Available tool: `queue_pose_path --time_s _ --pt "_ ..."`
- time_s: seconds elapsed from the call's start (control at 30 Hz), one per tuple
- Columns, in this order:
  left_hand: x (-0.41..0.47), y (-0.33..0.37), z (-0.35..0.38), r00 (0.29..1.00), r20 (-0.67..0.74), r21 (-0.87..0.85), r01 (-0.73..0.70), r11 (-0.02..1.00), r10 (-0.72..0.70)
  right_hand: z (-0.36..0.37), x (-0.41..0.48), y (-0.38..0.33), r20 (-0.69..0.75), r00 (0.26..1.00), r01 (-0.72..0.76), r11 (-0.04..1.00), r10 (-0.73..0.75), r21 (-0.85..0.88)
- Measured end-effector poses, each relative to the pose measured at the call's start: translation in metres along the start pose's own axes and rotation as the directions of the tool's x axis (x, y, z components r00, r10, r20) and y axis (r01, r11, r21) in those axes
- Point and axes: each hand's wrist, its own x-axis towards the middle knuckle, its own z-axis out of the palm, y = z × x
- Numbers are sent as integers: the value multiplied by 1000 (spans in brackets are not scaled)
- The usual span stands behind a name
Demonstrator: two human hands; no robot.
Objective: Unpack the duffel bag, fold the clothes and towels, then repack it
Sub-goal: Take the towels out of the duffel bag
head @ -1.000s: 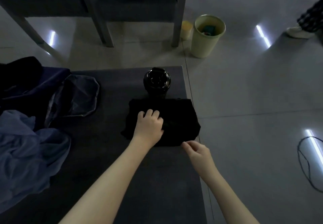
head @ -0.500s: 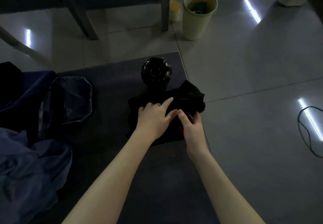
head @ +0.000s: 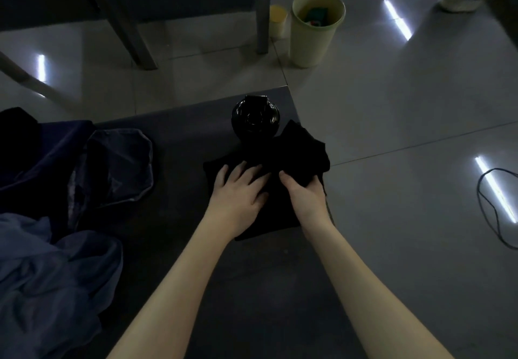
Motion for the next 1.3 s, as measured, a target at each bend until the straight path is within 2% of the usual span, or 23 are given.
queue_pose_path --time_s 0.1,0.27,0.4,0.6,0.73,0.87,1.0,1.2,1.3 --pt "-4 -3 11 1000 19 65 -1 998 -1 15 -8 6 -12 1000 17 1000 -17 -21" --pt "-5 -7 10 1000 2 -60 -18 998 18 19 -5 7 -107 994 -13 999 16 30" --pt "-12 -5 12 999 -23 -37 -34 999 34 26 -16 7 -57 998 2 998 2 69" --pt "-42 -3 -8 992 -123 -305 -61 950 24 18 -48 -16 6 995 97 991 -98 94" --pt "-72 2 -17 970 -242 -381 -121 917 27 16 -80 -31 61 993 94 984 -104 154" --pt "-106 9 -34 966 -257 -443 -110 890 -9 18 -112 -43 147 986 54 985 -78 162" --pt "-148 15 -53 942 -321 -502 -79 861 -101 17 -144 -57 271 959 67 994 -89 88" --pt "-211 17 -88 888 -315 -560 110 821 -334 24 -196 -79 489 870 85 996 -66 -16" --pt "-241 11 -101 860 -298 -578 182 795 -414 39 -221 -86 547 835 100 993 -51 -60"
